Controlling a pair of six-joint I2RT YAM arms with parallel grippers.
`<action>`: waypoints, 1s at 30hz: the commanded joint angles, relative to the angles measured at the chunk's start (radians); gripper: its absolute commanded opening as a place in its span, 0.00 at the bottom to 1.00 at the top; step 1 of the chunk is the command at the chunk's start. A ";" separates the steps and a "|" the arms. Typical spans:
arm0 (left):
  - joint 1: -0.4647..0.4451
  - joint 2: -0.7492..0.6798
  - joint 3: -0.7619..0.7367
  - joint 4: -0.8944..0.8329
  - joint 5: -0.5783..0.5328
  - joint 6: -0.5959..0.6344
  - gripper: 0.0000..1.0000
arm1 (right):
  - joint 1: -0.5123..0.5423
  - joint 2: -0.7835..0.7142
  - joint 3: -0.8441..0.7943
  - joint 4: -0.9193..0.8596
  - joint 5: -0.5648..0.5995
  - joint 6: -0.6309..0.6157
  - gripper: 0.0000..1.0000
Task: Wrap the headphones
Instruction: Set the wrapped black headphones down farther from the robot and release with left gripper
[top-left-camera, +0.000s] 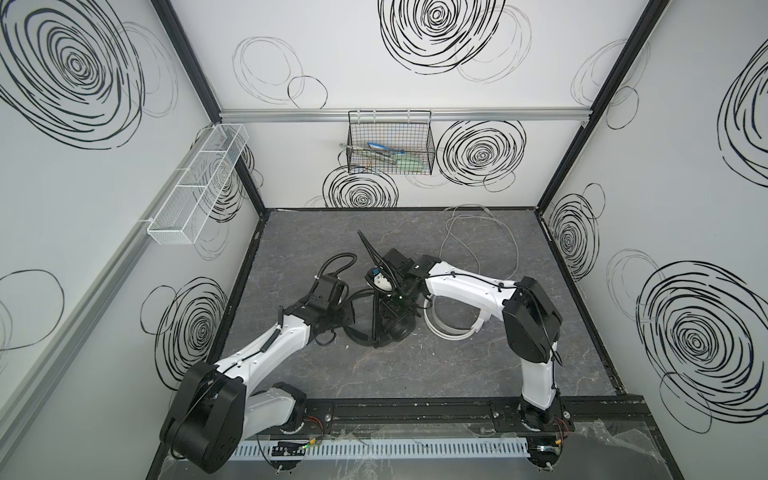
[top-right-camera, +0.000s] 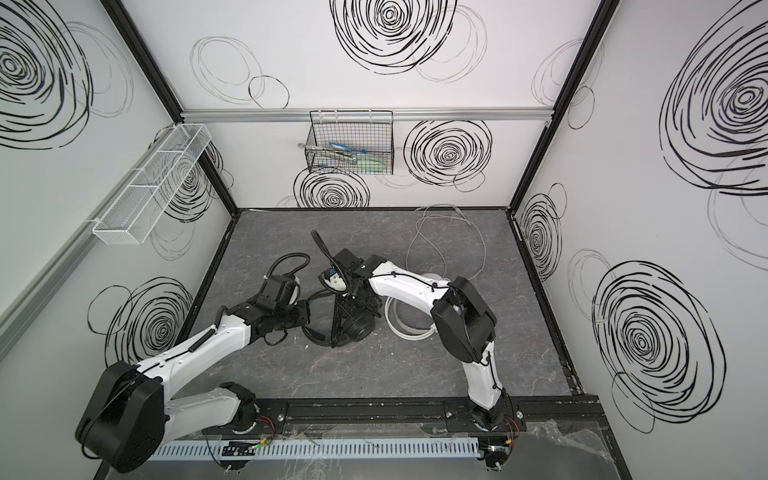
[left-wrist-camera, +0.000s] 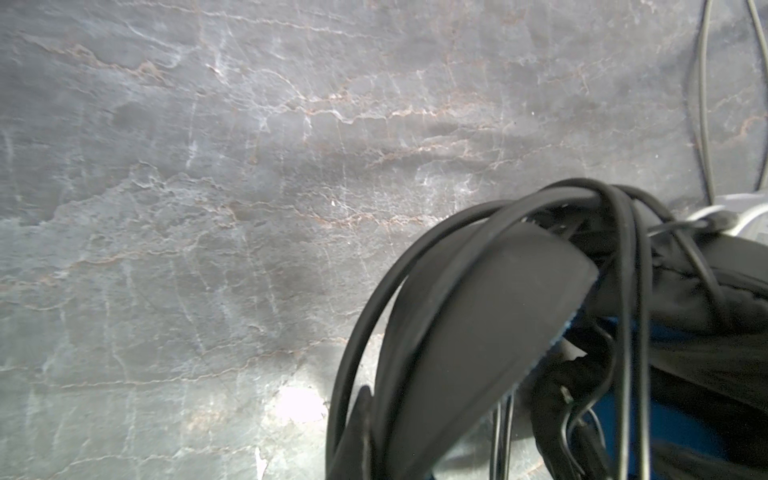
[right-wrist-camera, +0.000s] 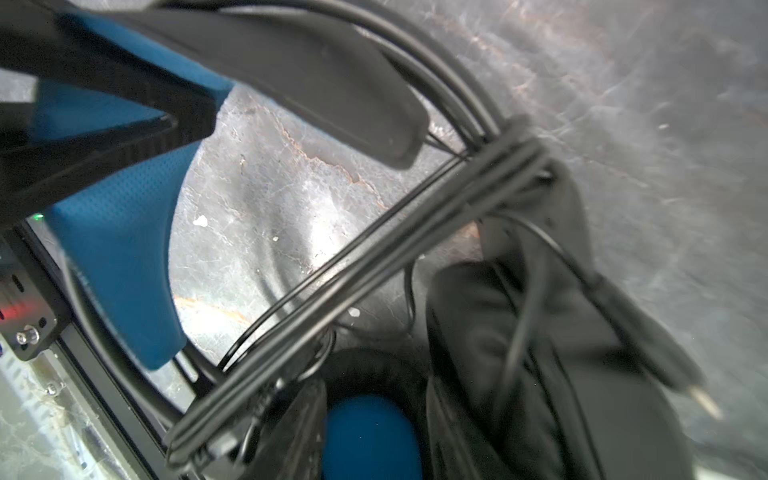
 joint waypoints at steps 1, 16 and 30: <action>0.023 -0.014 0.023 0.075 0.005 0.004 0.00 | -0.001 -0.058 0.052 -0.060 0.039 -0.002 0.47; 0.157 0.106 0.143 0.143 0.061 0.031 0.00 | -0.051 -0.124 0.288 -0.154 0.215 0.026 0.74; 0.375 0.632 0.630 0.196 0.130 0.204 0.00 | -0.126 -0.321 0.020 0.009 0.276 0.076 0.91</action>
